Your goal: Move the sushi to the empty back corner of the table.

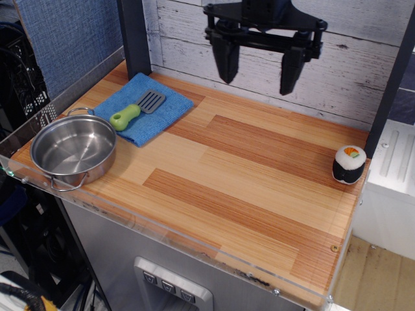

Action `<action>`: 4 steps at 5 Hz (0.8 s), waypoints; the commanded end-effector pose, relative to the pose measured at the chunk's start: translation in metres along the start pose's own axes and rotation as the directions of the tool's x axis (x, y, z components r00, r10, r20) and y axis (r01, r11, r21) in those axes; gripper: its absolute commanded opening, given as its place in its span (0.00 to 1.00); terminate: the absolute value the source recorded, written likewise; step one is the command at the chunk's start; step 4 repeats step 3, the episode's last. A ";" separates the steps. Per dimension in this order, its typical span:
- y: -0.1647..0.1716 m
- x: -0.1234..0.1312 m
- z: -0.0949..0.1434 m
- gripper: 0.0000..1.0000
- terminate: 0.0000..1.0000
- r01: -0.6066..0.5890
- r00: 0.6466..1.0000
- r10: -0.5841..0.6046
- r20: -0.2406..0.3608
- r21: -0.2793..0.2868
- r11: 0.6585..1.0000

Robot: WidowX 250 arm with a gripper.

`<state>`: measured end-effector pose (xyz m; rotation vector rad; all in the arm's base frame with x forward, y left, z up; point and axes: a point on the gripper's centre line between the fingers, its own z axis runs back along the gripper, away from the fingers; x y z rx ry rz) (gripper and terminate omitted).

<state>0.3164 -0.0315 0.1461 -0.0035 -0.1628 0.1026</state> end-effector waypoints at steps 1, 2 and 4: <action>0.021 -0.006 0.016 1.00 0.00 0.028 1.000 -0.028 0.013 -0.021 0.999; 0.021 -0.006 0.016 1.00 0.00 0.028 1.000 -0.028 0.013 -0.021 0.999; 0.021 -0.006 0.016 1.00 1.00 0.028 1.000 -0.028 0.013 -0.021 0.999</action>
